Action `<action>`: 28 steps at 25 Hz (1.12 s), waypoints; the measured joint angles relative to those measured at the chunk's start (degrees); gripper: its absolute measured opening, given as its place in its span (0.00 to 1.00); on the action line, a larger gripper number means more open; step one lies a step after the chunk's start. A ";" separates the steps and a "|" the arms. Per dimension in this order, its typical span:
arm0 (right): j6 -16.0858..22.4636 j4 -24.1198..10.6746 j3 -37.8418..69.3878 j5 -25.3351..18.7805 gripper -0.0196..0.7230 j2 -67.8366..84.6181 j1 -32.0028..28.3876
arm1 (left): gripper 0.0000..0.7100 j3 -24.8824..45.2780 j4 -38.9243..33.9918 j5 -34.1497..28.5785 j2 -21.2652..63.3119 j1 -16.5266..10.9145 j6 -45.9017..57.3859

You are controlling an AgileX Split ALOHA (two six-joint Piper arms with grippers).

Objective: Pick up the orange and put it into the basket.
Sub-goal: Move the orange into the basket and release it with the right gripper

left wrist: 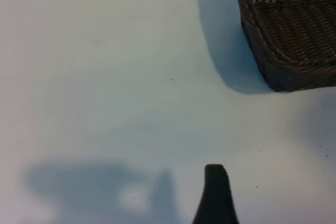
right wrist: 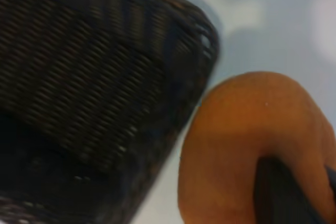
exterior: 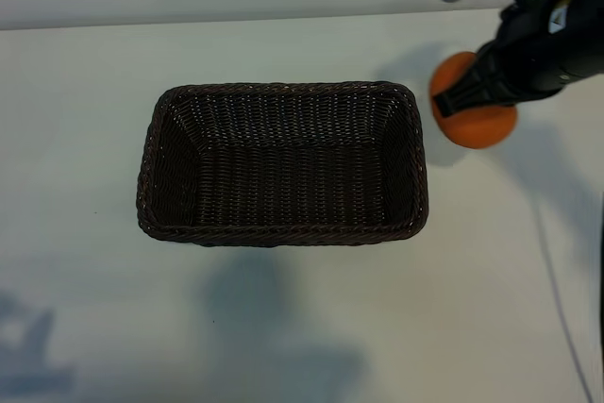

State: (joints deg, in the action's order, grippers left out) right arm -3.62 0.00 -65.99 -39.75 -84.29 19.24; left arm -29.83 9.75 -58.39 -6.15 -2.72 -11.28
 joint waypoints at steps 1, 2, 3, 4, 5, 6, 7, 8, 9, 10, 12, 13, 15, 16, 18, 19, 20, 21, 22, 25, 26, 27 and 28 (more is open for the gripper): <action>-0.06 0.00 -0.65 0.05 0.15 0.00 1.05 | 0.78 0.00 0.05 0.00 0.00 0.00 0.00; -0.11 0.00 -1.03 0.11 0.15 0.00 1.89 | 0.78 0.00 0.05 0.00 0.22 0.00 0.00; -0.11 0.00 -1.39 0.11 0.15 0.00 2.80 | 0.78 0.00 0.05 0.00 0.75 0.00 0.00; -0.11 0.00 -1.54 0.11 0.15 0.00 3.67 | 0.78 0.00 0.05 0.00 1.87 0.00 0.00; -0.11 0.55 -1.54 0.16 0.15 0.00 4.46 | 0.78 0.00 0.05 0.00 3.57 0.00 0.00; -0.11 0.93 -1.54 0.10 0.15 0.00 5.12 | 0.78 0.00 0.05 0.01 4.97 0.00 0.00; -0.11 0.99 -1.54 0.10 0.15 -0.06 5.86 | 0.78 0.00 0.11 -0.04 6.12 0.00 0.00; -0.11 1.04 -1.54 0.10 0.15 -0.26 6.55 | 0.78 -0.05 0.11 -0.10 6.55 0.00 0.00; -0.11 1.12 -1.54 0.15 0.15 -0.58 7.11 | 0.78 -0.05 0.11 -0.29 6.61 0.00 0.00; -0.11 1.12 -1.54 0.28 0.15 -0.88 7.77 | 0.78 -0.05 0.17 -0.45 6.62 0.00 -0.07; -0.13 1.12 -1.59 1.00 0.15 -1.87 9.01 | 0.78 -0.05 0.17 -0.51 6.67 0.00 -0.13; -0.13 1.12 -1.59 1.34 0.15 -2.43 9.59 | 0.78 -0.05 0.17 -0.51 6.67 0.00 -0.13; -0.13 1.12 -1.59 2.08 0.15 -4.04 11.11 | 0.78 -0.05 0.17 -0.51 6.67 0.00 -0.17; -0.13 1.12 -1.59 2.40 0.15 -4.91 11.71 | 0.78 -0.05 0.17 -0.51 6.67 0.00 -0.17; -0.13 1.12 -1.59 3.47 0.15 -6.35 12.98 | 0.78 -0.05 0.17 -0.51 6.67 0.00 -0.17; -0.18 1.12 -1.59 4.13 0.15 -7.06 13.52 | 0.78 -0.05 0.17 -0.51 6.67 0.00 -0.17; -0.24 1.16 -1.59 4.62 0.15 -7.57 13.90 | 0.78 -0.05 0.17 -0.51 6.67 0.00 -0.17; -0.42 1.16 -1.65 5.21 0.15 -8.17 14.28 | 0.78 -0.05 0.17 -0.51 6.67 0.00 -0.17; -0.82 1.22 -1.65 5.88 0.15 -8.78 14.46 | 0.78 -0.05 0.17 -0.51 6.67 0.00 -0.17; -2.51 1.32 -1.65 7.69 0.15 -10.51 14.59 | 0.78 -0.05 0.17 -0.58 6.67 0.00 -0.36; -3.08 1.39 -1.65 8.29 0.15 -11.07 14.59 | 0.78 -0.05 -0.01 -0.78 6.67 0.00 -0.36; -3.40 1.56 -1.65 8.75 0.15 -11.61 14.59 | 0.78 -0.05 -0.44 -1.22 6.67 0.00 -0.39; -3.84 1.82 -1.65 9.38 0.15 -12.02 14.59 | 0.78 -0.05 -0.97 -1.77 6.67 0.00 -0.39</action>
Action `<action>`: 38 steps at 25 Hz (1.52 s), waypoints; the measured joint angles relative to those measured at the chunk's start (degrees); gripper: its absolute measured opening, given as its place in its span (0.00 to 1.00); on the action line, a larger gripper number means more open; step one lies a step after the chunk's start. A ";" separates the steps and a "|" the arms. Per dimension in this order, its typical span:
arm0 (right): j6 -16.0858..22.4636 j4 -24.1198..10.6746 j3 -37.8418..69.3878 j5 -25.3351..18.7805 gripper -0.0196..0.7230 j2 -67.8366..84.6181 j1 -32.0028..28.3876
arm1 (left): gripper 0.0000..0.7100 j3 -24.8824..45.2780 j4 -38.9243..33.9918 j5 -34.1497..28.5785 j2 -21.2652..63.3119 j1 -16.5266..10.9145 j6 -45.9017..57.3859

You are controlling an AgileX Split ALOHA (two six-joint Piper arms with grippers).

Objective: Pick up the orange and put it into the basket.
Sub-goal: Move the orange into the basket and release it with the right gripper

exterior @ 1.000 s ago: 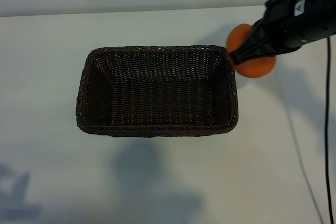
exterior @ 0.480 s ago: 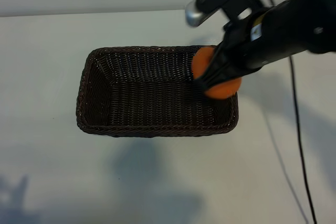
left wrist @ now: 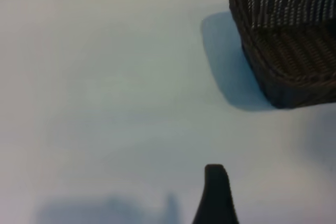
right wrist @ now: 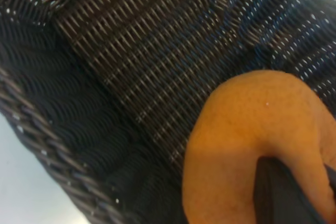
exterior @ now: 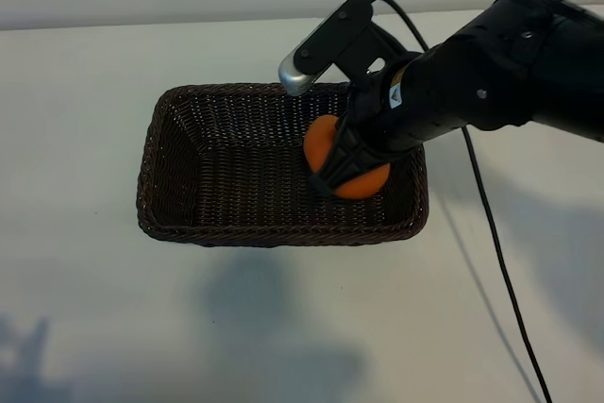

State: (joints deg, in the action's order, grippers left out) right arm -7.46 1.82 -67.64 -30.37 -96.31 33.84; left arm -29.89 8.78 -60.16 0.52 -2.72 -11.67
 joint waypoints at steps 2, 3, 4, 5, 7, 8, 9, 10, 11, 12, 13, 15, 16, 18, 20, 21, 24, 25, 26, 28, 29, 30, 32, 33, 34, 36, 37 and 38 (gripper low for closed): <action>-1.03 0.71 0.00 1.18 0.15 -0.98 0.00 | 0.78 0.00 -0.87 -1.48 0.00 0.00 -0.04; -1.74 1.34 -0.04 1.77 0.15 -1.40 0.00 | 0.78 0.00 -1.20 -2.06 0.00 0.00 -0.04; -2.62 2.09 -0.12 2.25 0.15 -2.03 0.00 | 0.78 0.00 -1.25 -2.60 0.00 0.00 -0.11; -3.82 2.86 -0.18 2.79 0.15 -2.67 0.00 | 0.78 0.00 -1.25 -3.19 0.00 0.00 -0.11; -6.13 5.13 -0.29 3.54 0.15 -3.85 0.00 | 0.78 0.00 -1.25 -3.91 0.00 0.00 -0.05; -7.24 6.07 -0.41 3.69 0.15 -4.46 0.00 | 0.78 0.00 -1.25 -4.06 0.00 0.00 0.14; -7.95 6.81 -0.73 3.69 0.15 -5.08 0.00 | 0.78 0.11 -1.25 -4.06 0.00 0.00 0.58; -8.61 7.31 -1.09 3.62 0.15 -5.55 0.00 | 0.78 0.24 -1.25 -4.01 0.00 0.00 1.33; -8.90 7.72 -1.64 3.44 0.15 -6.13 0.00 | 0.78 0.47 -1.25 -3.86 0.00 0.00 1.97; -9.13 7.95 -2.28 3.26 0.15 -6.64 0.00 | 0.78 0.65 -1.41 -3.69 0.00 0.00 2.44; -9.15 8.10 -2.90 2.97 0.15 -7.11 0.00 | 0.78 0.72 -1.46 -3.64 0.00 0.00 2.65; -9.43 8.22 -4.38 2.23 0.15 -7.85 0.00 | 0.78 0.72 -1.59 -3.51 0.00 0.00 2.90; -9.55 8.22 -4.97 1.87 0.15 -8.05 0.00 | 0.78 0.83 -1.64 -3.34 0.00 0.00 2.90; -9.58 8.22 -5.53 1.34 0.15 -8.38 0.00 | 0.78 1.17 -1.64 -3.13 0.00 0.00 2.96; -9.62 8.22 -5.90 1.02 0.15 -8.92 0.00 | 0.78 1.22 -1.64 -3.00 0.00 0.00 3.01; -9.75 8.22 -5.90 1.01 0.15 -9.22 0.00 | 0.78 1.22 -1.64 -3.00 0.00 0.00 3.01; -9.75 8.22 -5.95 1.01 0.15 -10.46 0.00 | 0.78 1.22 -1.64 -3.00 0.00 0.00 3.01; -9.75 8.22 -5.95 1.01 0.15 -10.87 0.00 | 0.78 1.22 -1.64 -3.00 0.00 0.00 3.01; -9.75 8.16 -5.95 1.01 0.15 -11.20 0.00 | 0.78 1.22 -1.64 -2.98 0.00 0.00 3.01; -9.75 8.16 -5.95 1.01 0.15 -11.68 0.00 | 0.78 1.22 -1.64 -2.98 0.00 0.00 3.01; -9.75 8.16 -5.95 1.06 0.15 -11.83 0.00 | 0.78 1.22 -1.64 -2.98 0.00 0.00 3.01; -9.75 8.11 -5.95 1.28 0.15 -11.95 0.00 | 0.78 1.22 -1.64 -2.98 0.00 0.00 3.01; -9.75 8.04 -5.95 1.73 0.16 -12.02 0.00 | 0.78 1.22 -1.64 -2.98 0.00 0.00 3.01; -9.75 8.04 -5.95 2.07 0.17 -12.02 0.00 | 0.78 1.22 -1.64 -2.98 0.00 0.00 3.01; -9.75 8.04 -5.95 2.34 0.20 -12.02 0.00 | 0.78 1.22 -1.64 -2.98 0.00 0.00 3.01; -9.70 8.10 -5.95 3.01 0.30 -12.02 0.00 | 0.78 1.22 -1.64 -2.98 0.00 0.00 3.01; -9.70 8.10 -5.95 3.28 0.36 -12.02 0.00 | 0.78 1.22 -1.64 -2.98 0.00 0.00 3.01; -9.64 8.10 -5.95 3.52 0.43 -12.02 0.00 | 0.78 1.22 -1.64 -2.98 0.00 0.00 3.01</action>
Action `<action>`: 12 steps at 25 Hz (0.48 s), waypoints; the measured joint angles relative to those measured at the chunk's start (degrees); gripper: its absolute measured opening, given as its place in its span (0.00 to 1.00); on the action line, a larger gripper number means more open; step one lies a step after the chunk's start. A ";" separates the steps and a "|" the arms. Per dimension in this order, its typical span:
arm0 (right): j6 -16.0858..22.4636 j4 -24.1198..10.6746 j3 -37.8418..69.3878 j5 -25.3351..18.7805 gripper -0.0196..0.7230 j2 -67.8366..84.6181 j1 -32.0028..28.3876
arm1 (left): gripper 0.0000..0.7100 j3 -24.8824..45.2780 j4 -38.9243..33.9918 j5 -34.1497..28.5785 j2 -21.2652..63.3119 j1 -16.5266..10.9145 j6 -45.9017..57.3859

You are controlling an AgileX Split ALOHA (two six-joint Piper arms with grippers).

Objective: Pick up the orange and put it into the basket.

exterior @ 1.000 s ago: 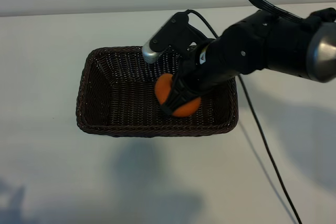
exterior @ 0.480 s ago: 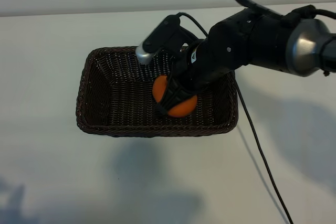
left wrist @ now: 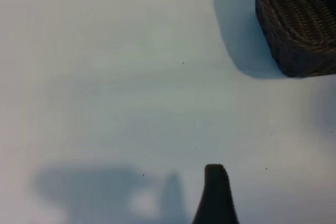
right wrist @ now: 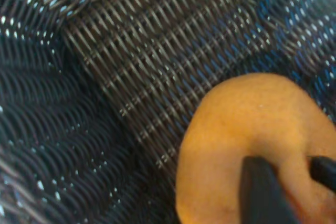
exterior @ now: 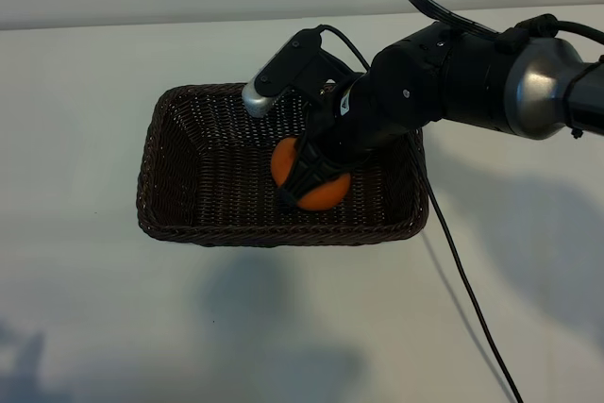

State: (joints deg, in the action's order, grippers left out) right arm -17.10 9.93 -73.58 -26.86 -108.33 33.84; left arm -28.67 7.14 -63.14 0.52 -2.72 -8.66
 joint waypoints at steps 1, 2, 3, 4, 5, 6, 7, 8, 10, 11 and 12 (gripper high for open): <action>0.00 0.00 0.00 0.26 0.52 0.00 0.00 | 0.78 0.00 0.00 0.00 0.00 0.00 0.00; 0.00 0.00 0.00 0.52 0.60 0.00 0.00 | 0.78 0.00 0.00 0.00 0.00 0.00 0.00; 0.00 0.00 0.00 0.68 0.67 0.00 0.00 | 0.78 0.00 0.00 0.00 0.00 0.00 0.00; 0.00 0.00 0.00 0.76 0.73 0.00 0.00 | 0.78 0.00 0.00 0.00 0.00 0.00 0.00; 0.00 0.06 0.00 0.81 0.79 0.00 0.00 | 0.78 0.00 0.00 0.00 0.00 0.00 0.00; 0.00 0.06 0.00 0.89 0.82 0.00 0.00 | 0.78 0.00 0.00 0.00 0.00 0.00 0.00; 0.00 0.06 0.00 0.91 0.84 0.00 0.00 | 0.78 0.00 0.00 0.00 0.00 0.00 0.00; 0.04 0.06 0.00 0.91 0.85 0.00 0.00 | 0.78 0.00 0.00 0.00 0.00 0.00 0.00; 0.56 0.06 0.00 0.91 0.86 0.12 0.00 | 0.78 0.00 0.00 0.00 0.00 0.00 0.00; 1.16 0.06 0.00 0.91 0.86 0.46 0.00 | 0.78 0.00 0.00 0.00 0.00 0.00 0.00; 2.00 0.06 0.00 0.91 0.86 0.81 0.00 | 0.78 0.00 0.00 0.00 0.00 0.00 0.02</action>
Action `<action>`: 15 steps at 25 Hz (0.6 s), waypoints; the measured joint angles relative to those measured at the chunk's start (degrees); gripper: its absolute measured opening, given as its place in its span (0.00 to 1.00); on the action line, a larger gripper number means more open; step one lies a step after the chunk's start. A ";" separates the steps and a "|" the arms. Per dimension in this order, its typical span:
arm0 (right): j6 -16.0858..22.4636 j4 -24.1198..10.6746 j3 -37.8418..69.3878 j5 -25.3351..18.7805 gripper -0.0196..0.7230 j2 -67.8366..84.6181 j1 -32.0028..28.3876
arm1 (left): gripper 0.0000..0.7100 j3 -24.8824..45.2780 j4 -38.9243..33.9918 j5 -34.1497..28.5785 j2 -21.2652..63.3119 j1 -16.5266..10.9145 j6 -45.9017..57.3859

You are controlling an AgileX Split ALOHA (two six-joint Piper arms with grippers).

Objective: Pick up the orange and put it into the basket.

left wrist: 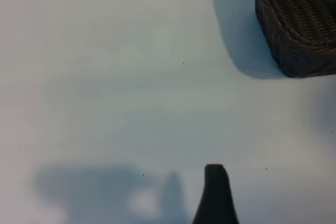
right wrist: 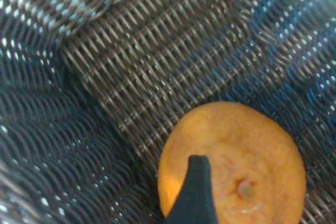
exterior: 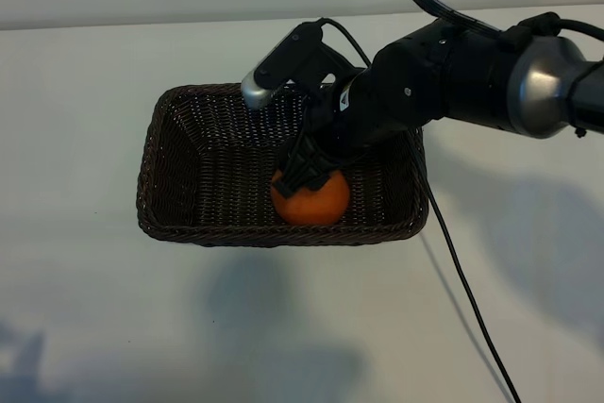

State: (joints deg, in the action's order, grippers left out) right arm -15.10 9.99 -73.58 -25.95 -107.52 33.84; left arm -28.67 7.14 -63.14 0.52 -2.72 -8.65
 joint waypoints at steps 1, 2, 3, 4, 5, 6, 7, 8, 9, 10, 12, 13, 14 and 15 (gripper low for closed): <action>0.84 -0.34 0.00 0.00 0.86 0.64 0.00 | 0.78 0.00 0.00 0.00 0.00 0.00 0.05; 1.42 -0.82 0.00 0.00 0.86 1.36 0.00 | 0.78 0.00 0.00 0.00 0.00 0.00 0.05; 2.19 -1.72 0.00 0.00 0.86 2.01 0.00 | 0.78 0.00 0.00 0.00 0.00 0.00 0.11; 2.92 -2.49 0.00 0.00 0.86 2.85 -0.05 | 0.78 0.00 0.00 0.00 0.00 0.00 0.11; 3.88 -3.19 0.00 0.00 0.86 3.76 -0.22 | 0.78 0.00 0.00 0.00 0.00 0.00 0.11; 4.69 -3.93 0.00 -0.05 0.86 4.71 -0.34 | 0.78 0.00 0.00 0.00 0.00 0.00 0.11; 5.90 -4.73 0.00 -0.05 0.86 5.51 -0.63 | 0.78 0.00 0.00 0.05 0.00 0.00 0.11; 7.39 -5.64 0.00 -0.05 0.86 6.46 -1.11 | 0.78 0.00 0.00 0.05 0.00 0.00 0.11; 9.03 -6.67 0.00 -0.05 0.85 7.38 -1.86 | 0.78 0.00 0.00 0.05 0.00 0.00 0.11; 10.45 -7.90 0.00 -0.05 0.85 8.06 -2.75 | 0.78 0.00 0.00 0.05 0.00 0.00 0.11; 13.42 -9.99 -0.06 -0.23 0.85 9.19 -5.77 | 0.78 0.00 0.00 0.05 0.00 0.00 0.11; 14.09 -10.38 -0.06 -0.47 0.84 9.49 -7.65 | 0.78 0.00 0.00 0.05 0.00 0.00 0.11; 14.52 -10.78 -0.06 -0.78 0.84 9.49 -9.33 | 0.78 0.00 0.00 0.05 0.00 0.00 0.11; 14.70 -11.14 -0.06 -1.21 0.84 9.49 -11.35 | 0.78 0.00 0.00 0.05 0.00 0.00 0.11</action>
State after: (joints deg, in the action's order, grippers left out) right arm -0.40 -1.16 -73.64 -27.15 -98.03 22.49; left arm -28.67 7.14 -63.09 0.52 -2.72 -8.53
